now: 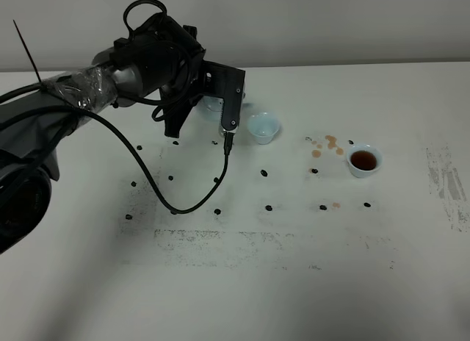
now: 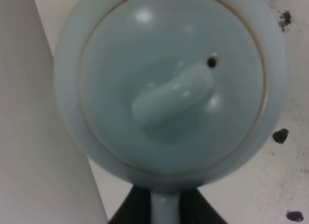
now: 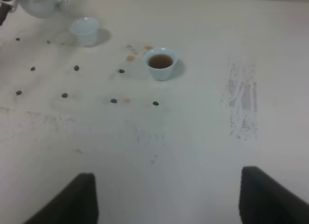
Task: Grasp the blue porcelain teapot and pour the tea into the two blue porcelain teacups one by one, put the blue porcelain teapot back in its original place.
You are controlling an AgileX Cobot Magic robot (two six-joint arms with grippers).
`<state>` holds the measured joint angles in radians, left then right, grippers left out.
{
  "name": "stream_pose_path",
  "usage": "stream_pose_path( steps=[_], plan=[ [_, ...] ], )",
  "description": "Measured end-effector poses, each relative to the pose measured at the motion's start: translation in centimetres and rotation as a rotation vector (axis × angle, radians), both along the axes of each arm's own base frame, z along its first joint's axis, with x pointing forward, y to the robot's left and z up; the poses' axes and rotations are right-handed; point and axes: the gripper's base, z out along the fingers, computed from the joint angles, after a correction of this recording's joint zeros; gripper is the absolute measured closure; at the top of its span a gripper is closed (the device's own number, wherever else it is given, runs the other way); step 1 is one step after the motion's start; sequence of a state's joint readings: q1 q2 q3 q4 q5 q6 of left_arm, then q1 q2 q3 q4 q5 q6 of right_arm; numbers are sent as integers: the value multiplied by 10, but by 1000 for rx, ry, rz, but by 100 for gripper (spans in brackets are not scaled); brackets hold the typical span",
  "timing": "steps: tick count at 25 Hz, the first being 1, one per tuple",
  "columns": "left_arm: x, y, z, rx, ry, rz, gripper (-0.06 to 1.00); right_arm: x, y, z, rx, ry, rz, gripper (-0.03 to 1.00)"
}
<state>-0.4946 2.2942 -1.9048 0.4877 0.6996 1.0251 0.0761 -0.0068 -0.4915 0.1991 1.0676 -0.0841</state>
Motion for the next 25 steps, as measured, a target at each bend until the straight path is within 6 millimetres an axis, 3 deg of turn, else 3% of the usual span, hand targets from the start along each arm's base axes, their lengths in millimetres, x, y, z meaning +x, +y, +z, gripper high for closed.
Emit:
stream_pose_path(
  steps=[25],
  plan=[
    [-3,-10,3,98,-55,-67,90,0,0,0,0,0,0,38]
  ],
)
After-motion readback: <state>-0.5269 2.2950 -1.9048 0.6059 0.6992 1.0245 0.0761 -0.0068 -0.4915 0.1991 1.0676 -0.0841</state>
